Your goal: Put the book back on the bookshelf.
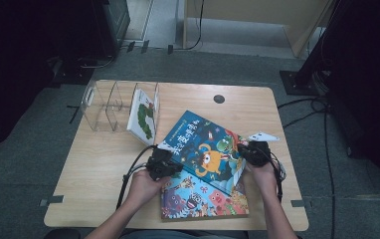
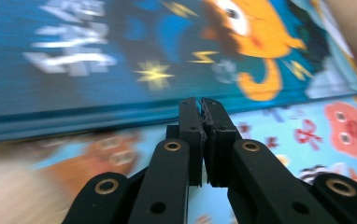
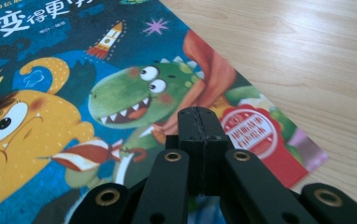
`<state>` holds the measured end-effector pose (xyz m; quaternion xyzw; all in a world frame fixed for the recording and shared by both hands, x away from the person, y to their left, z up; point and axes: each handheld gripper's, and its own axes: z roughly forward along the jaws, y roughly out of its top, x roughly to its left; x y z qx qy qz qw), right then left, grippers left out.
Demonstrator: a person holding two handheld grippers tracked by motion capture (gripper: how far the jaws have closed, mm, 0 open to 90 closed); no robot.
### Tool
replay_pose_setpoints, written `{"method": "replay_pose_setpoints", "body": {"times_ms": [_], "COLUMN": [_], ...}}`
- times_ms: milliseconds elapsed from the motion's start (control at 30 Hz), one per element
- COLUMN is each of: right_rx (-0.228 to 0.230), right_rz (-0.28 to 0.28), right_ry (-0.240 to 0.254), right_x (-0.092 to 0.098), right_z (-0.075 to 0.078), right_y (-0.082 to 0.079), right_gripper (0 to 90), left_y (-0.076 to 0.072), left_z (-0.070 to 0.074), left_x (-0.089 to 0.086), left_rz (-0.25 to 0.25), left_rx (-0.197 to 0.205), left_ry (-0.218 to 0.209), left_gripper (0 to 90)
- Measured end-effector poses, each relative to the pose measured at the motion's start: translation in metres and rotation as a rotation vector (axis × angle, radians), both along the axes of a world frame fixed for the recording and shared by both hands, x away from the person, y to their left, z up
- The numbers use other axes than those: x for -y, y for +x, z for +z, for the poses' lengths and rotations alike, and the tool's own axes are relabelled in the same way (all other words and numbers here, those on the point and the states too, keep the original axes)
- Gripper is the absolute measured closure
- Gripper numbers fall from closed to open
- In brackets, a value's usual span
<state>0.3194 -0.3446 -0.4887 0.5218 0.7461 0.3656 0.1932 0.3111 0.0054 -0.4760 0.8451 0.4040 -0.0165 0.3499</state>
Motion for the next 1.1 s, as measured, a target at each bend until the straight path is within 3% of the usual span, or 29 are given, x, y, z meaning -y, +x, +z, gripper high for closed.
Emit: {"method": "replay_pose_setpoints", "body": {"times_ms": [133, 433, 500, 633, 1000, 1100], "right_rx": [-0.001, -0.014, -0.031, -0.06, -0.016, -0.029], "right_rz": [-0.02, -0.077, -0.087, -0.081, -0.087, -0.088], "right_ry": [0.003, -0.001, -0.015, 0.004, -0.003, 0.0], "right_x": [0.011, 0.036, 0.039, 0.042, 0.038, 0.037], "right_z": [0.001, -0.001, -0.002, -0.008, -0.011, -0.009], "right_y": [-0.004, -0.019, -0.022, -0.019, -0.004, 0.0], "right_gripper": [90.0, 90.0, 90.0, 90.0, 90.0, 90.0], "left_y": [0.009, 0.017, 0.018, 0.022, 0.029, 0.029], "left_z": [0.004, 0.007, 0.007, 0.005, -0.001, -0.003], "left_x": [-0.024, -0.055, -0.059, -0.064, -0.074, -0.075], "left_rz": [0.07, 0.153, 0.17, 0.192, 0.252, 0.263], "left_rx": [-0.018, -0.009, -0.006, -0.007, 0.007, 0.009], "left_ry": [-0.013, -0.011, -0.013, -0.01, 0.025, 0.029], "left_gripper": [87.7, 87.4, 87.3, 87.1, 85.9, 85.8]}}
